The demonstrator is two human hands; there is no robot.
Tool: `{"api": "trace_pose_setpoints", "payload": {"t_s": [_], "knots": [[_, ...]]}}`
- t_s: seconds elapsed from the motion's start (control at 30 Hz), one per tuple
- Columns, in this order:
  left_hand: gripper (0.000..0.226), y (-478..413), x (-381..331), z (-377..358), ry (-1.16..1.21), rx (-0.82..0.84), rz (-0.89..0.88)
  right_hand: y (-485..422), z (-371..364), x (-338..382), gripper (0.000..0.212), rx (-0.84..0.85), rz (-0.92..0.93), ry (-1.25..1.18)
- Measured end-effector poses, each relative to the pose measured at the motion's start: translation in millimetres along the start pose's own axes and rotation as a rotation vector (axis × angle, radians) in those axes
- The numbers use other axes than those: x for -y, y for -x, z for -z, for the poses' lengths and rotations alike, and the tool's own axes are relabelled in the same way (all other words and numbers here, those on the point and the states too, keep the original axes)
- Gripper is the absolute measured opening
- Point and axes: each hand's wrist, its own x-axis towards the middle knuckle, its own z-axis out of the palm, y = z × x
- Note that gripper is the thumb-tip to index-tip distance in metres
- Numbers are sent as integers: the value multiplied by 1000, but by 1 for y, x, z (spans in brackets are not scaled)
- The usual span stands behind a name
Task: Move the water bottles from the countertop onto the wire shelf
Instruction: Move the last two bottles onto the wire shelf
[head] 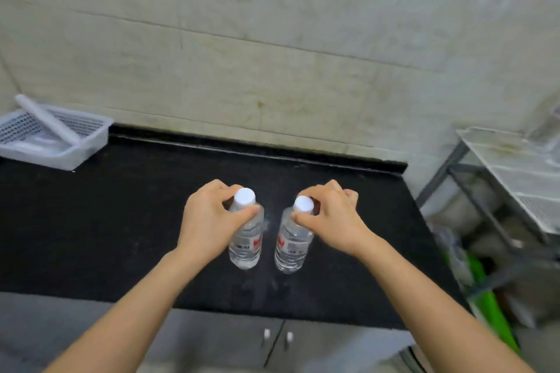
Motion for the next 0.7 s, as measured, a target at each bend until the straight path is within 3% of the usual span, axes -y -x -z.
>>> {"api": "trace_pose_setpoints", "payload": {"t_s": [0.27,0.4,0.53,0.7], "knots": [[26,4,-159,-116,206,244,-160,90,156,-91,13,-248,-231,50],[17,-1,-234,-161,289,330,-282,123,224,-127,19,-361,-357,57],[16,-13,-311,-200,377,372,-393,144,294,-162,24,-438,-367,-8],[19,-36,-402,-248,529,387,-477,153,385,-212,15,-554,-331,-60]]}}
